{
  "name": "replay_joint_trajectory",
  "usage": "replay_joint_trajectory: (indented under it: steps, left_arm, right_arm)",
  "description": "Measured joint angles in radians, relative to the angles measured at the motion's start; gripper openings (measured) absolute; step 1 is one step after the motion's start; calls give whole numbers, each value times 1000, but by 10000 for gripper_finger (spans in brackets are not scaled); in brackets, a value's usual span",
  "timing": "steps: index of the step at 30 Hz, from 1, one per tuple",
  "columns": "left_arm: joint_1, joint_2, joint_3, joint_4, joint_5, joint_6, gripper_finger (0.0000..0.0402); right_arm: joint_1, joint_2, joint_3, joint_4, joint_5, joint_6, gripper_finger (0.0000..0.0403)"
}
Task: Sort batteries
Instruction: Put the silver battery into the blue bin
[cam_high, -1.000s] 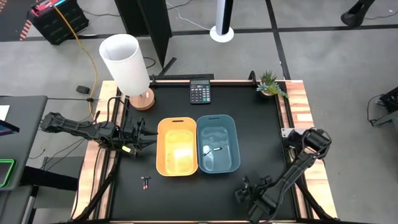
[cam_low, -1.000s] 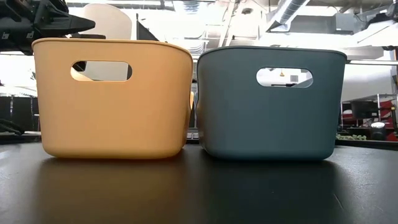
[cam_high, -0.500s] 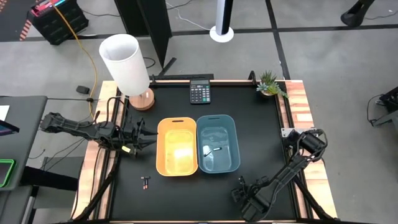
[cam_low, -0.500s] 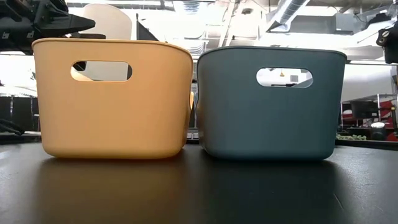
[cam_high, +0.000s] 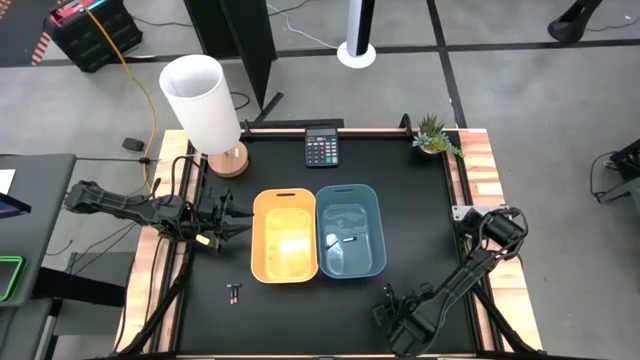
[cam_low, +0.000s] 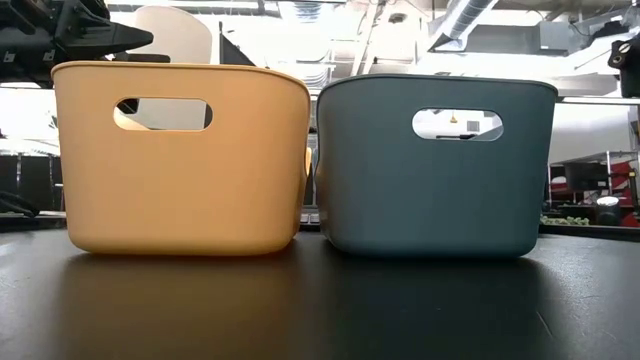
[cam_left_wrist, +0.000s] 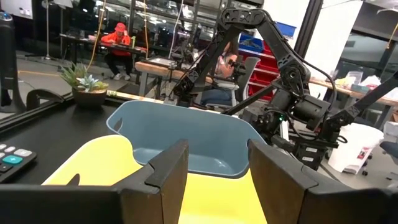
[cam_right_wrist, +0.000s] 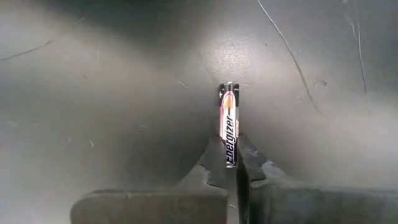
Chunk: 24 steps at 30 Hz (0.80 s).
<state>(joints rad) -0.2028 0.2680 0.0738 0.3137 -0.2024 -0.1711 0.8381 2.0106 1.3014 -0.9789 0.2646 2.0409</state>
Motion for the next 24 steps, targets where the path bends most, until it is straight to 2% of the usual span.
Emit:
replay_joint_trajectory:
  steps: [16, 24]
  left_arm:
    - [0, 0, 0, 0, 0, 0, 164]
    - [0, 0, 0, 0, 0, -5, 164]
  right_arm:
    - [34, 8, 180, -206, -28, -26, 5]
    - [69, 6, 385, -428, -7, -208, 6]
